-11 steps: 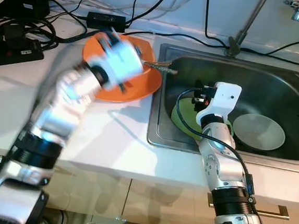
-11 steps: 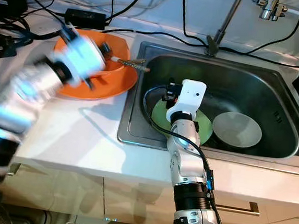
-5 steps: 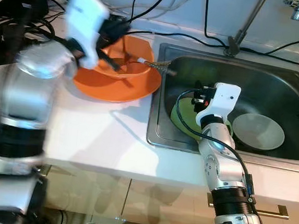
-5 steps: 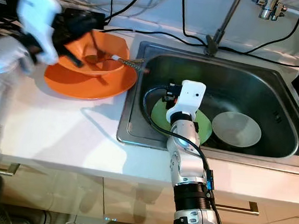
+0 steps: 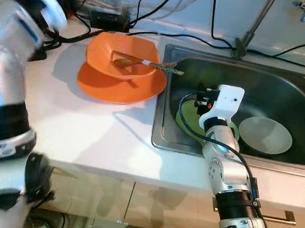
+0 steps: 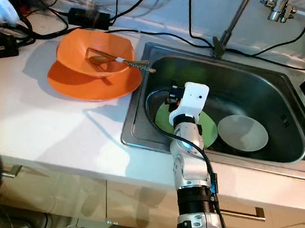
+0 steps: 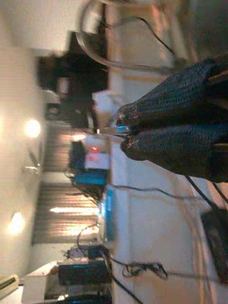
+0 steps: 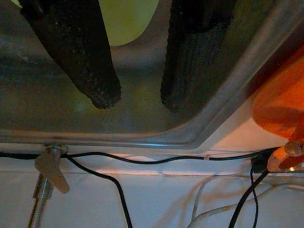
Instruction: Kitchen organization
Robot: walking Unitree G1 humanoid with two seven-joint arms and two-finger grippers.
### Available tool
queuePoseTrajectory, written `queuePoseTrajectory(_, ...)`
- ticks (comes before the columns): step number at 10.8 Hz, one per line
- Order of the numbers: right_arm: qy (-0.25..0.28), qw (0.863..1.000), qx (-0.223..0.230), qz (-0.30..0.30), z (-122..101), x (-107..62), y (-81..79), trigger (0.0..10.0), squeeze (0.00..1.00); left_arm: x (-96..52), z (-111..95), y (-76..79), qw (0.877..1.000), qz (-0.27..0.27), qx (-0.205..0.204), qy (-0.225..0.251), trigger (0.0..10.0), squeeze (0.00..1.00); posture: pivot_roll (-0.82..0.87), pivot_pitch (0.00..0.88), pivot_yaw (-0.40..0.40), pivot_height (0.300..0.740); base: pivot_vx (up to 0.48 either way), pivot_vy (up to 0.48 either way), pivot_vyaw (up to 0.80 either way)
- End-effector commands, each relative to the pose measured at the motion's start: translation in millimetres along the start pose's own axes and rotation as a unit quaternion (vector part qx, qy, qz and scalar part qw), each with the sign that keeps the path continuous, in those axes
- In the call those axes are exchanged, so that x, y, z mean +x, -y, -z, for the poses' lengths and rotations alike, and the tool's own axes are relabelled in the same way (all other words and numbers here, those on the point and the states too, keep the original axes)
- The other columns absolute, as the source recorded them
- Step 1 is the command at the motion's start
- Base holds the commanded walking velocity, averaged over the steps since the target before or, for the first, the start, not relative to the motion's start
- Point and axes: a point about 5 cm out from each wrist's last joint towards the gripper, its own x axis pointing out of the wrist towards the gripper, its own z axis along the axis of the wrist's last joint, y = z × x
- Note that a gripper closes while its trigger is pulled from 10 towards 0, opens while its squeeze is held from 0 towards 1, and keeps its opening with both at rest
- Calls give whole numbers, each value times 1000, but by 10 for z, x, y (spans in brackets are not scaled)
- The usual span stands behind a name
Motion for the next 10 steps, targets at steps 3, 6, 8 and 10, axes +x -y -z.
queuePoseTrajectory(3,4,1000,-12,1,-21,13,62,10000,439,146,121,376,995,55,-75,37,10000,0,7,56,-115,740,0,0,0)
queuePoseTrajectory(6,69,995,-73,5,-290,49,195,10000,1000,285,412,813,984,104,-144,18,10000,0,-9,61,-112,740,0,0,0)
queuePoseTrajectory(8,96,990,-103,-9,-405,55,222,10000,1000,302,469,947,982,114,-152,14,10000,0,-9,61,-112,740,0,0,0)
queuePoseTrajectory(10,114,989,-96,-16,-478,48,263,10000,1000,311,470,997,982,114,-152,9,10000,0,-11,64,-115,740,0,0,0)
